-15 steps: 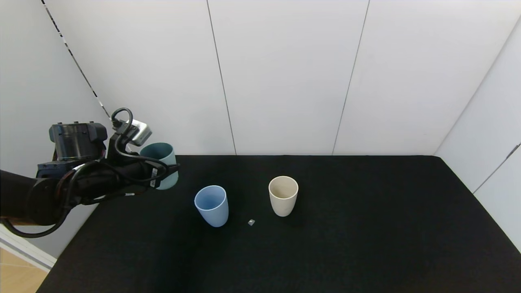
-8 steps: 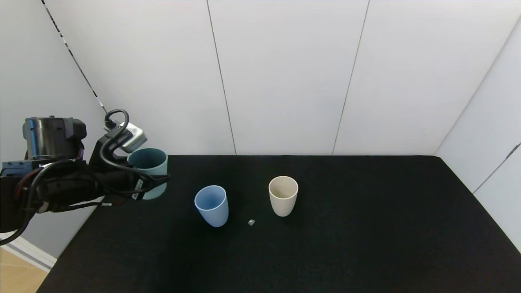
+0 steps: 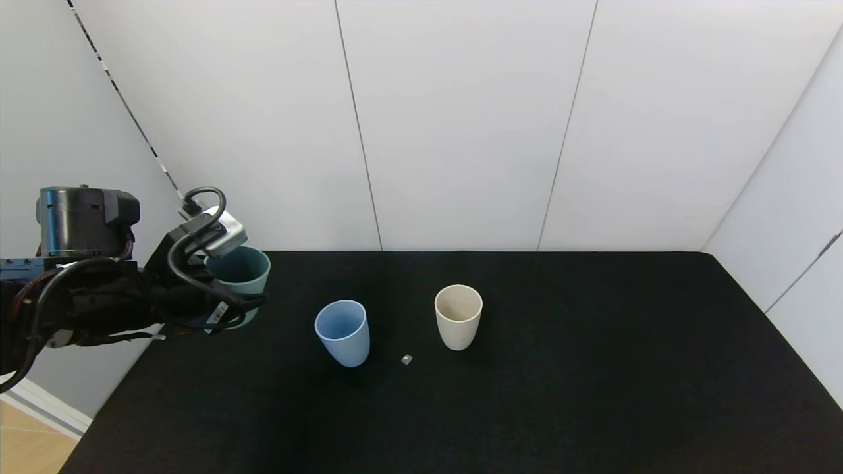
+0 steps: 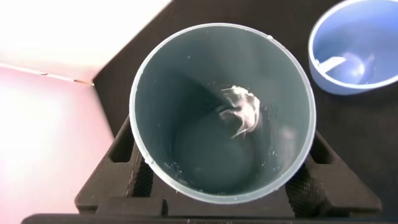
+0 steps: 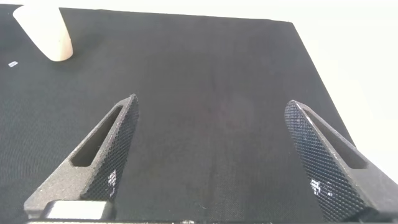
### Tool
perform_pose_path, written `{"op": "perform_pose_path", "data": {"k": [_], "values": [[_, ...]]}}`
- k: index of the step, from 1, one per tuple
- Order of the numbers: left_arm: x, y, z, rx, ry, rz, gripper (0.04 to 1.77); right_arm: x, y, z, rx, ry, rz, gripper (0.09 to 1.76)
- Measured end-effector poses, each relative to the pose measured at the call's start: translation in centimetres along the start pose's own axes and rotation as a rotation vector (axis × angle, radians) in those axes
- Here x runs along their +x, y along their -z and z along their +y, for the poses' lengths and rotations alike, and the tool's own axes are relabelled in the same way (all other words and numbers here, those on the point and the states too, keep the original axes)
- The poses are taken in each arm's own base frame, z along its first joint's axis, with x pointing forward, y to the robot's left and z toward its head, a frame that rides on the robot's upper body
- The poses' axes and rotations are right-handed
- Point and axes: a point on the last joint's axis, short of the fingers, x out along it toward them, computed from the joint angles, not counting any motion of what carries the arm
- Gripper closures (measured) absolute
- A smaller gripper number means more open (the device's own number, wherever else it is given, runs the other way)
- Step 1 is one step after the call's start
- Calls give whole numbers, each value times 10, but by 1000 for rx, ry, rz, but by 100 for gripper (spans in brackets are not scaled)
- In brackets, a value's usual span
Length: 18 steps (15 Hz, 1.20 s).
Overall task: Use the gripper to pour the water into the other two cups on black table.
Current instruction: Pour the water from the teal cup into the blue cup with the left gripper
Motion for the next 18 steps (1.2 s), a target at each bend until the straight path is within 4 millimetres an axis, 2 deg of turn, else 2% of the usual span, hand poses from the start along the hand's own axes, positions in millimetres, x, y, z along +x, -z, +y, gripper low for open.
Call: {"op": "perform_pose_path", "data": {"k": [4, 8, 18], "values": [[7, -4, -16, 33, 65, 26, 64, 0, 0, 0, 0, 0, 0, 14], [17, -6, -30, 107, 55, 78, 64, 0, 0, 0, 0, 0, 0, 14], [35, -17, -49, 249, 34, 135, 65, 0, 0, 0, 0, 0, 0, 14]]}}
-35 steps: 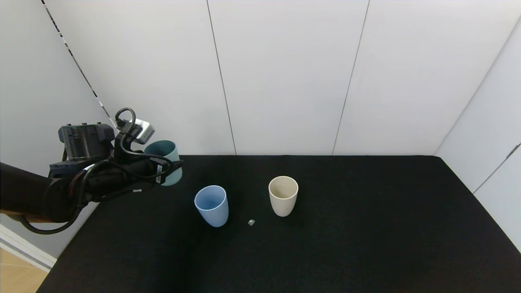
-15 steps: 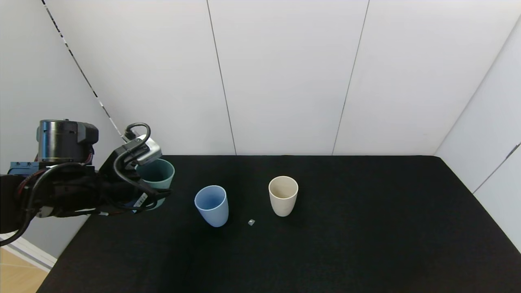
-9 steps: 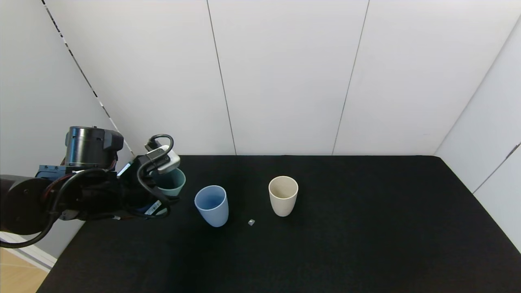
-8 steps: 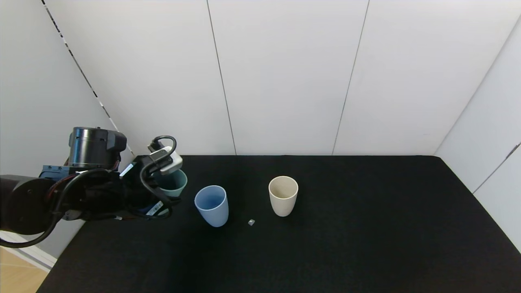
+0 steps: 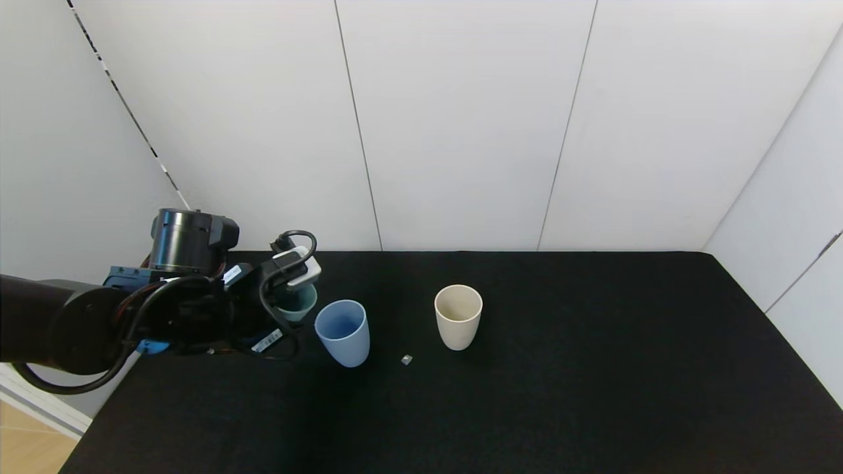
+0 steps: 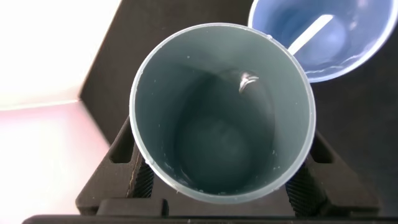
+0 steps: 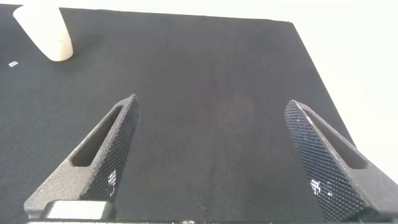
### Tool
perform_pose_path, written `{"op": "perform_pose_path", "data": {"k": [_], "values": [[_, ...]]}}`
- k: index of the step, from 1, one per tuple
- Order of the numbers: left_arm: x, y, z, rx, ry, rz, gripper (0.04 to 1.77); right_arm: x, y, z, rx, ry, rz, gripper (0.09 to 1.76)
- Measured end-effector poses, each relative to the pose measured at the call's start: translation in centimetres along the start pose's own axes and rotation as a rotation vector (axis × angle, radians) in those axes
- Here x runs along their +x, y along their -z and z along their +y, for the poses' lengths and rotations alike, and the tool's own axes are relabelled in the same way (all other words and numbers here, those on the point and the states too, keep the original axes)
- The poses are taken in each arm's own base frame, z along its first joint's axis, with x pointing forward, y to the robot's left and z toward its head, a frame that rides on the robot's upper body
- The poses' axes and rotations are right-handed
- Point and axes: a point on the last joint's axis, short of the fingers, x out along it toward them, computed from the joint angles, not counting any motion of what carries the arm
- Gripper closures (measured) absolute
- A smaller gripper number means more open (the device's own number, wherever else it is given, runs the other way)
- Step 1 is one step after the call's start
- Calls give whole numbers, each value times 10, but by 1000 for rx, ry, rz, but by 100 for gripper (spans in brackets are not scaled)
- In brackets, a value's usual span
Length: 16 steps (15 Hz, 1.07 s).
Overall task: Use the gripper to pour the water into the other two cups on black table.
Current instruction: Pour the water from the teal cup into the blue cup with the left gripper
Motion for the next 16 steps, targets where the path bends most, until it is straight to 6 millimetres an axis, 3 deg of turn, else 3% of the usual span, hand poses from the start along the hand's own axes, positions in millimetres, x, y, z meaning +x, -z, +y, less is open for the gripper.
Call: {"op": "perform_pose_path", "data": {"k": [16], "values": [[7, -18, -8, 276, -110, 123, 65, 0, 0, 0, 0, 0, 0, 14]]}}
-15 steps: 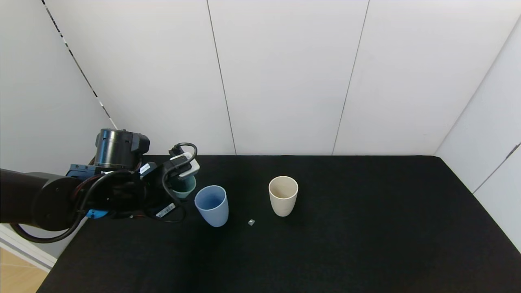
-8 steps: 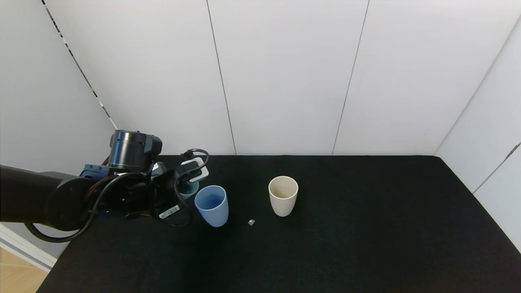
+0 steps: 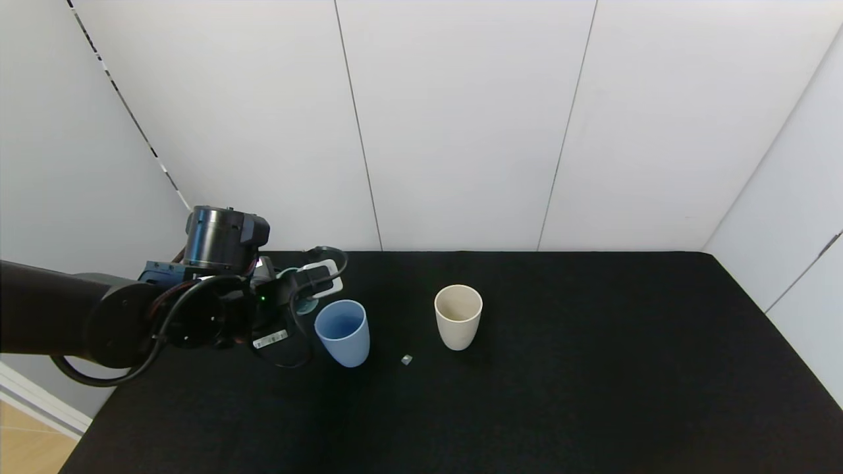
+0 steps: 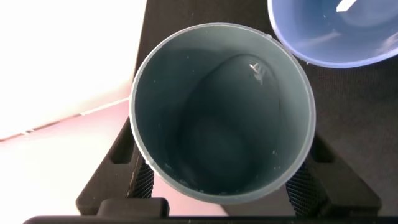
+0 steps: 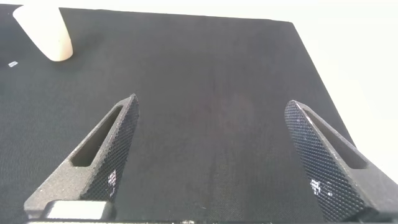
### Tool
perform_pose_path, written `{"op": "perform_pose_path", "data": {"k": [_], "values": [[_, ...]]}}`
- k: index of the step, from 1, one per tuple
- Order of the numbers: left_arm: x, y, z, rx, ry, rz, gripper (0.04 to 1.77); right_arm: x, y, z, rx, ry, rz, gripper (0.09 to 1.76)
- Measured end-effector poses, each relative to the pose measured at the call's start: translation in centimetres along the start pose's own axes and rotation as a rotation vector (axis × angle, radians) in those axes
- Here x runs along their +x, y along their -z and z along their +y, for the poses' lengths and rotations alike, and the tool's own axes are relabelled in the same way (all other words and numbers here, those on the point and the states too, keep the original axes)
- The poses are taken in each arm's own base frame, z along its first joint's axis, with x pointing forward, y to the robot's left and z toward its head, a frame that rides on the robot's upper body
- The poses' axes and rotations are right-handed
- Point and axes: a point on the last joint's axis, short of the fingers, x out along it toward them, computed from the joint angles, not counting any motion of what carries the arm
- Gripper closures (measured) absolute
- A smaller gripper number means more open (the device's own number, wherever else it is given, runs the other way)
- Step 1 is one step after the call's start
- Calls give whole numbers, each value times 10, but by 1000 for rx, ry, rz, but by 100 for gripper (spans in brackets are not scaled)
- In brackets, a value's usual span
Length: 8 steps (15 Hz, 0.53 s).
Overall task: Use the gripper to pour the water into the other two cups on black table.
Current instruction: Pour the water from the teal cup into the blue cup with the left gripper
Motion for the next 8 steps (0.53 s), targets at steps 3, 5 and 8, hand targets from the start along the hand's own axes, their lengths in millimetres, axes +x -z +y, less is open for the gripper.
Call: {"op": "perform_pose_path", "data": {"k": [3, 5, 8], "values": [[0, -2, -1, 51, -11, 16, 65, 0, 0, 0, 0, 0, 0, 14], [0, -4, -2, 64, -8, 15, 65, 0, 0, 0, 0, 0, 0, 14], [0, -5, -3, 111, -16, 30, 65, 0, 0, 0, 0, 0, 0, 14]]}}
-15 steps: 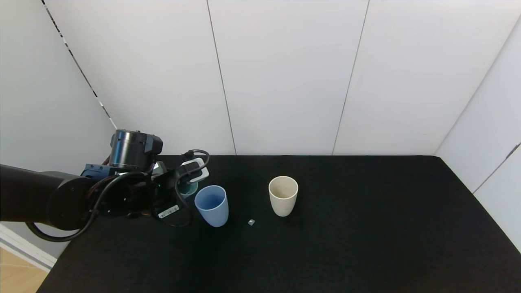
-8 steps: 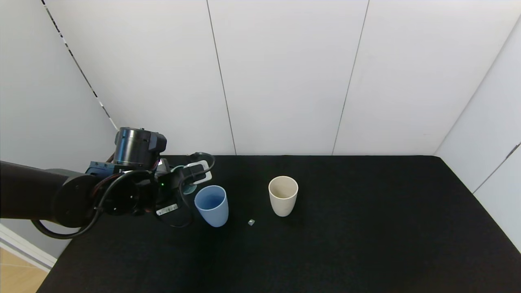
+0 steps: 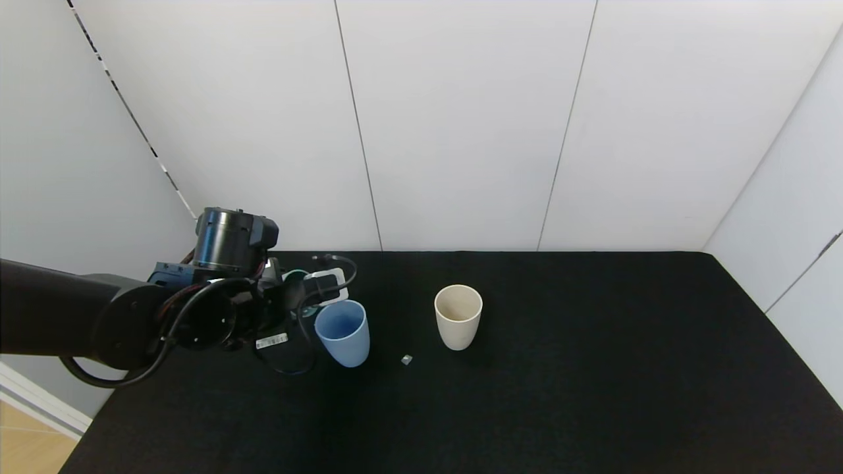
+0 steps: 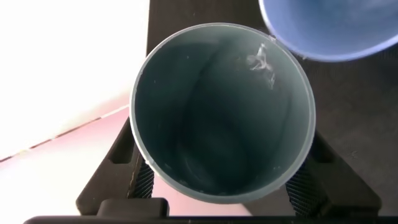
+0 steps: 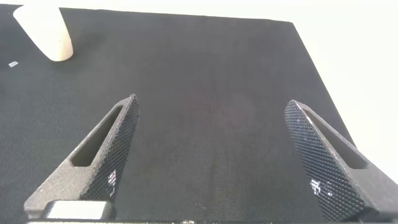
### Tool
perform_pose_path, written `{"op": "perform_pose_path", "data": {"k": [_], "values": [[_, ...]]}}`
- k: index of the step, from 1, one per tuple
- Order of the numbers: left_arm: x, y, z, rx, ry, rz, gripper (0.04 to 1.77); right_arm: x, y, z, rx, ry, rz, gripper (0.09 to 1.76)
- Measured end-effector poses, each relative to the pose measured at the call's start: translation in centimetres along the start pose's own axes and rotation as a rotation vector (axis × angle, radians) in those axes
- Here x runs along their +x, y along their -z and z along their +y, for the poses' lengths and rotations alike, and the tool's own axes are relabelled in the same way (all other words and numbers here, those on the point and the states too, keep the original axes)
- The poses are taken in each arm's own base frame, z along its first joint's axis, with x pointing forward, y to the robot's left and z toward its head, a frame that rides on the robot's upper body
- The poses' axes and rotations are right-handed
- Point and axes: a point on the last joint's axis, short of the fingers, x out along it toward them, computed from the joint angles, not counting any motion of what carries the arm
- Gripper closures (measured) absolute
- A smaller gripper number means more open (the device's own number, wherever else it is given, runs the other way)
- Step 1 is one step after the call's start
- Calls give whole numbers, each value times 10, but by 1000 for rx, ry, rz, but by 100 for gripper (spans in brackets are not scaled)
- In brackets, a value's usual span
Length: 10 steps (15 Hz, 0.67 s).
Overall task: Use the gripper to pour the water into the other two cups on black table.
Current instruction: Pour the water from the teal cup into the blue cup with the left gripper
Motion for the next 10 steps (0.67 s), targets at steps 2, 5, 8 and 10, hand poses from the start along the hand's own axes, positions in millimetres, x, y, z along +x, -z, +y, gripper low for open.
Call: {"op": "perform_pose_path", "data": {"k": [2, 5, 8, 10], "values": [[0, 0, 0, 35, -5, 4, 65, 0, 0, 0, 0, 0, 0, 14], [0, -1, 1, 82, -21, 19, 65, 0, 0, 0, 0, 1, 0, 14], [-2, -4, 1, 98, -22, 20, 65, 0, 0, 0, 0, 0, 0, 14], [-3, -6, 1, 101, -24, 16, 65, 0, 0, 0, 0, 0, 0, 14]]}}
